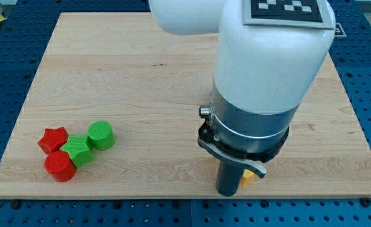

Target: Bring the yellow hexagon toward the blue cube

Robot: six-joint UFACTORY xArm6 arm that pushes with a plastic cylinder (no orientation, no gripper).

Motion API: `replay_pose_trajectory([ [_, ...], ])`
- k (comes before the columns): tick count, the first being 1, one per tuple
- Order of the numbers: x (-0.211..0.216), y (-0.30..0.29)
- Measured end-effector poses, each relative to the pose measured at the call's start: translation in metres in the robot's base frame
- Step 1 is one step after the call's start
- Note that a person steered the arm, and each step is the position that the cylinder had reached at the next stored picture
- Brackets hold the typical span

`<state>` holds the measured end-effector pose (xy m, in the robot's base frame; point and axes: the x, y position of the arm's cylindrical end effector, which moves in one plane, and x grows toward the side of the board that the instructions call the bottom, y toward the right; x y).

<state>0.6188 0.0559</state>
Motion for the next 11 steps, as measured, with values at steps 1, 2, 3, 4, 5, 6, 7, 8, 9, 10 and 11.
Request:
replay_pose_trajectory([
  [1, 0.0, 0.005],
  [2, 0.0, 0.014],
  [3, -0.001, 0.024],
  [4, -0.001, 0.03],
  [5, -0.001, 0.034],
  [6, -0.005, 0.035],
  [7, -0.014, 0.035],
  [8, -0.023, 0.035],
  [9, -0.033, 0.035],
  [10, -0.039, 0.041],
  [11, -0.032, 0.087],
])
